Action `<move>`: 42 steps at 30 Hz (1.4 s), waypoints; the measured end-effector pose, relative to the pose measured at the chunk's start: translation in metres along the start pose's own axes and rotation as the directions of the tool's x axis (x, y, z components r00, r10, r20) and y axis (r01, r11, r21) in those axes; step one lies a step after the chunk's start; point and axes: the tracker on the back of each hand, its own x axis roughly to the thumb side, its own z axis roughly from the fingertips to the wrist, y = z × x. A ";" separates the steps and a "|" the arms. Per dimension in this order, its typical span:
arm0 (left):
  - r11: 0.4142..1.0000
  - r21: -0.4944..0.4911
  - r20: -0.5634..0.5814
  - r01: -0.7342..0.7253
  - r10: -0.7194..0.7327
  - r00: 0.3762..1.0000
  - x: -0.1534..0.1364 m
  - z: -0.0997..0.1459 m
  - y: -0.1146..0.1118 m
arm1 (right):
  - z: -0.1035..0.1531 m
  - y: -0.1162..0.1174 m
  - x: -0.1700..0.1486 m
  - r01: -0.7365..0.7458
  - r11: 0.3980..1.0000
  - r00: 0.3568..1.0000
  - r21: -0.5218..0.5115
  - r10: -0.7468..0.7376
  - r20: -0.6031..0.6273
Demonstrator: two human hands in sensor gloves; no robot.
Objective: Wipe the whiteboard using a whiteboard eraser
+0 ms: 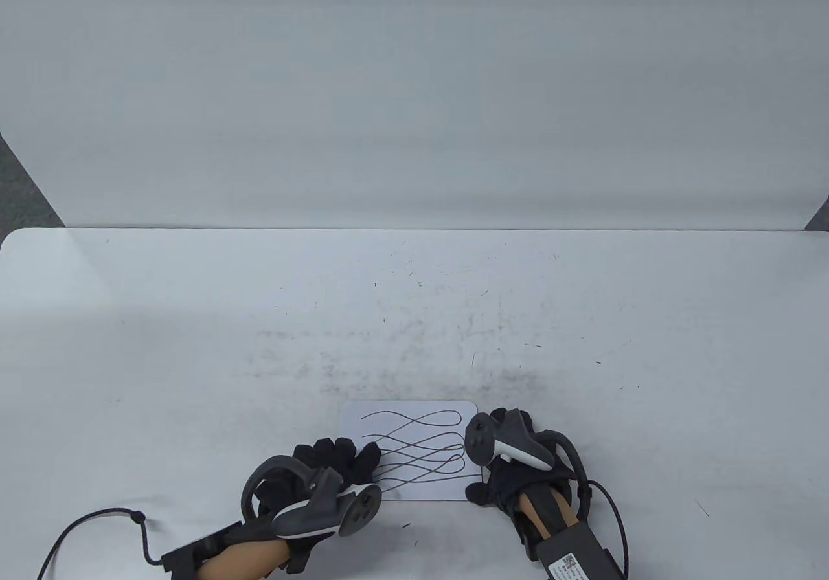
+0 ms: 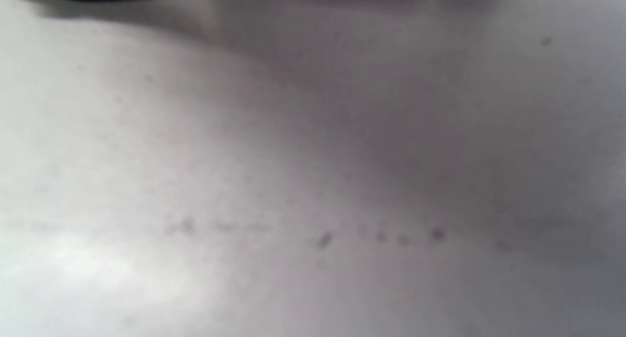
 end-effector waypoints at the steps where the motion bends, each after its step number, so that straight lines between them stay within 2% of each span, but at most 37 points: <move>1: 1.000 -0.019 -0.015 0.004 -0.004 1.000 -0.004 -0.007 0.000 | 0.000 0.000 0.000 0.001 1.000 1.000 0.000 -0.001 0.000; 9: 0.997 -0.062 -0.196 -0.050 0.037 0.980 -0.047 -0.076 -0.004 | 0.000 0.001 0.000 0.007 1.000 1.000 -0.006 -0.007 -0.002; 12: 0.993 -0.066 -0.226 -0.103 0.085 0.970 -0.054 -0.089 -0.004 | 0.000 0.002 0.000 0.011 1.000 1.000 -0.008 -0.011 -0.004; 15: 0.998 -0.046 -0.199 -0.032 0.022 0.980 -0.046 -0.080 -0.002 | 0.000 0.002 0.000 0.014 1.000 1.000 -0.009 -0.014 -0.006; 19: 0.998 -0.020 -0.105 0.060 -0.062 0.992 -0.026 -0.048 0.001 | 0.000 0.002 0.000 0.015 1.000 1.000 -0.010 -0.015 -0.006; 25: 0.999 0.029 0.013 0.030 -0.030 0.999 0.005 0.002 0.001 | 0.000 0.003 0.000 0.019 1.000 1.000 -0.017 -0.019 -0.003; 29: 0.997 0.040 0.022 0.064 -0.065 0.998 0.012 0.006 0.001 | 0.000 0.003 0.000 0.018 1.000 1.000 -0.019 -0.019 -0.003; 32: 1.000 -0.002 -0.008 -0.015 0.015 1.000 0.004 -0.005 0.001 | 0.000 0.003 -0.001 0.022 1.000 1.000 -0.022 -0.022 -0.002; 34: 1.000 -0.024 -0.051 -0.005 0.004 0.999 -0.002 -0.017 0.000 | 0.000 0.003 0.000 0.029 0.999 1.000 -0.024 -0.029 -0.004; 38: 0.999 -0.035 -0.131 -0.014 0.009 0.991 -0.021 -0.052 0.000 | 0.000 0.003 0.000 0.029 0.999 1.000 -0.028 -0.029 -0.007; 42: 0.997 -0.065 -0.266 -0.042 0.023 0.964 -0.044 -0.090 -0.002 | 0.000 0.003 0.000 0.032 0.999 0.999 -0.035 -0.033 -0.007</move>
